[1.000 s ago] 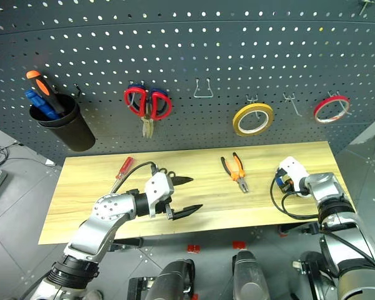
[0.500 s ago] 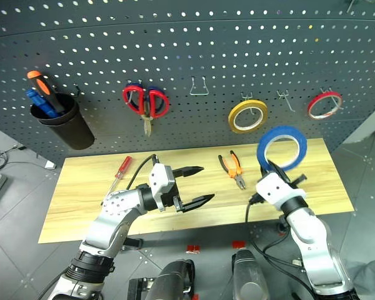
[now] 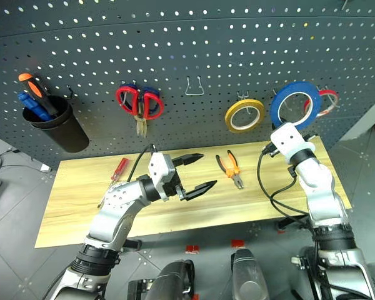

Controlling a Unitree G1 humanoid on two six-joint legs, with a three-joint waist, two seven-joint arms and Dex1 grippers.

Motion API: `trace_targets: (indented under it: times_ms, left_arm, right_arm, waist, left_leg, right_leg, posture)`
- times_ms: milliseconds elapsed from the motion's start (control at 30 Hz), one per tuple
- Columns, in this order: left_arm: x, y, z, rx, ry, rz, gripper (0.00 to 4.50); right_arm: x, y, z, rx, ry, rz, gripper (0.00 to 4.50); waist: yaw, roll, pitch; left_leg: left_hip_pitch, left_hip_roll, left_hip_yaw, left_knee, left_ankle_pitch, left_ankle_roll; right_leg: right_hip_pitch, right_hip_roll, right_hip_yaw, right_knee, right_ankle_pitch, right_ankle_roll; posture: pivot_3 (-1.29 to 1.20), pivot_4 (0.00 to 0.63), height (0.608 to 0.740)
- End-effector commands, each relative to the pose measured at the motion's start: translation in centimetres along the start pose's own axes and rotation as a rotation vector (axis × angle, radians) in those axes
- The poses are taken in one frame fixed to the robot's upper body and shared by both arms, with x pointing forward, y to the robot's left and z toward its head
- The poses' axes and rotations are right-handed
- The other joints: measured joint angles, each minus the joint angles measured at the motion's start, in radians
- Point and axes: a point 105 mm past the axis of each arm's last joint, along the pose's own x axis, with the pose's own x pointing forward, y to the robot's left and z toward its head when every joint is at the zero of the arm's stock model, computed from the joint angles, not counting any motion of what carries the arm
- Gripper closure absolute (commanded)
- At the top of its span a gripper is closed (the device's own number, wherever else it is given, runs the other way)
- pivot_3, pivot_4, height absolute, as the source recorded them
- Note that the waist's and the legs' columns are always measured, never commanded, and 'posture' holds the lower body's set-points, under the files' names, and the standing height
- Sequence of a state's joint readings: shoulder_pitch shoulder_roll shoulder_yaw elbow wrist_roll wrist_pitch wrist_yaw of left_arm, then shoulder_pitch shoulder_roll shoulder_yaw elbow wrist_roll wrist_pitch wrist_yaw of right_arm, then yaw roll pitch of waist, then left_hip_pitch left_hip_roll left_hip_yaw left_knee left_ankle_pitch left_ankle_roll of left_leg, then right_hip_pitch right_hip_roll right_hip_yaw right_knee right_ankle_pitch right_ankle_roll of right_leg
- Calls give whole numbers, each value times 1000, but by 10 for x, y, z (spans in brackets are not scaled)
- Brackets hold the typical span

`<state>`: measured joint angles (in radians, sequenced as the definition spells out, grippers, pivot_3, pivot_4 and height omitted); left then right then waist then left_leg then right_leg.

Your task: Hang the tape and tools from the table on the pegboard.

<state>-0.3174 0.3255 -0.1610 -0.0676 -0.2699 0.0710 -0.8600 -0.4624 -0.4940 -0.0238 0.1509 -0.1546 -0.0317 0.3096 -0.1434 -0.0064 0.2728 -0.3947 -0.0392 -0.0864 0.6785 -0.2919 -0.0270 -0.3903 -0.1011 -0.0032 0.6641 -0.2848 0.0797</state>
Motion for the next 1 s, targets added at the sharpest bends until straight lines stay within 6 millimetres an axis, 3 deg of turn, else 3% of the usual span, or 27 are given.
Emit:
trace_targets:
  times_ms: [33,200,367,533,667,767,1000]
  left_arm:
    - [0,1,9,33,-34,14,0]
    - [-6,5,3,34,-6,61,0]
    - [-40,35,-11,112,103,188,0]
    - [-98,53,-40,216,353,183,0]
    - [-138,53,-62,113,499,176,0]
    - [-150,55,-66,101,529,199,0]
    - [-151,53,-62,101,518,224,0]
  right_arm:
    - [1,-3,13,74,-72,8,3469]
    - [-13,29,8,131,-32,94,1848]
    - [-43,79,9,260,74,210,159]
    - [-48,124,19,464,248,269,72]
    - [-25,150,23,586,392,263,72]
    - [-10,162,21,628,477,284,72]
    - [33,160,-2,564,561,235,72]
  waist:
    - [0,0,0]
    - [1,0,0]
    - [2,0,0]
    - [-6,-1,-1]
    - [-11,-2,-1]
    - [-2,-2,-2]
    - [-3,-4,-2]
  left_leg:
    - [0,0,0,0,0,0]
    - [-1,0,0,0,0,0]
    - [0,1,0,0,0,0]
    - [-1,0,5,-1,0,0]
    - [-4,1,8,-1,0,0]
    - [-5,0,9,-1,0,0]
    - [-5,-1,12,-1,0,0]
  right_leg:
    - [0,0,0,0,0,0]
    - [-1,0,0,-1,0,0]
    - [-1,0,0,1,0,0]
    - [-11,2,10,7,0,0]
    - [-19,3,15,11,0,0]
    - [-20,2,16,11,0,0]
    - [-22,0,18,14,0,0]
  posture:
    - [-248,225,740]
    - [-252,231,740]
    - [-260,239,740]
    - [-252,248,740]
    - [-235,251,740]
    - [-225,250,740]
    - [-197,253,740]
